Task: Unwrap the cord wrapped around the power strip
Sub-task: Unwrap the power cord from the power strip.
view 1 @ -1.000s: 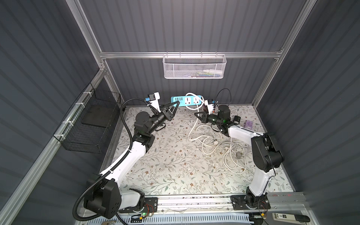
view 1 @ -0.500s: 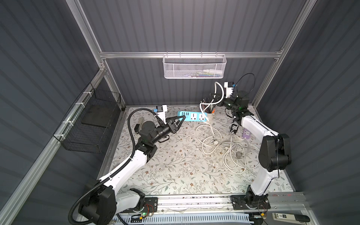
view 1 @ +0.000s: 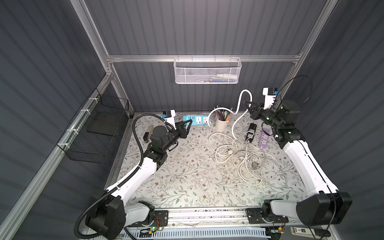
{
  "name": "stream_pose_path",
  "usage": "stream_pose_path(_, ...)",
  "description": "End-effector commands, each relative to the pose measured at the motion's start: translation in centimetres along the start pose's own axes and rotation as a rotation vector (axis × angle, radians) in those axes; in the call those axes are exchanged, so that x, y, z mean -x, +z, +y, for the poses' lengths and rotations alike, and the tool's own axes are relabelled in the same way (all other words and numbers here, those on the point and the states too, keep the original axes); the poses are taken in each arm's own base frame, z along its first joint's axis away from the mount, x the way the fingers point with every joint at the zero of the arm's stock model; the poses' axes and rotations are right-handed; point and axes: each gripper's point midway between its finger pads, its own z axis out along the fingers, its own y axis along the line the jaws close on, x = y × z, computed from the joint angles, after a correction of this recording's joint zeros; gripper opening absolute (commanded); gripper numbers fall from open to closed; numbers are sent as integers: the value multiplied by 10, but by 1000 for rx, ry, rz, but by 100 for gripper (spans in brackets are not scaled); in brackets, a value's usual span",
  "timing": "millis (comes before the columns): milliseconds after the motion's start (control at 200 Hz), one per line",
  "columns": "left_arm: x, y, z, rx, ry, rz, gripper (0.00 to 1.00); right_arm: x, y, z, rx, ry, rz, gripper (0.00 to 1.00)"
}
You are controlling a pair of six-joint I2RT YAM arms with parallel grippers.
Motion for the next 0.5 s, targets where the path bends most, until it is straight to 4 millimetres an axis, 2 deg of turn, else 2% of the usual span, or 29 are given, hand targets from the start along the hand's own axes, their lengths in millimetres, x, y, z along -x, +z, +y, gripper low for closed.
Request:
stream_pose_path(0, 42, 3, -1, 38, 102, -121, 0, -46, -14, -21, -119, 70, 143, 0)
stream_pose_path(260, 79, 12, -8, 36, 170, -193, 0, -116, -40, -32, -206, 157, 321, 0)
stream_pose_path(305, 85, 13, -9, 37, 184, -201, 0, -136, -43, -35, -221, 187, 371, 0)
stream_pose_path(495, 108, 15, -13, 46, 226, -238, 0, -196, -38, -32, -242, 246, 499, 0)
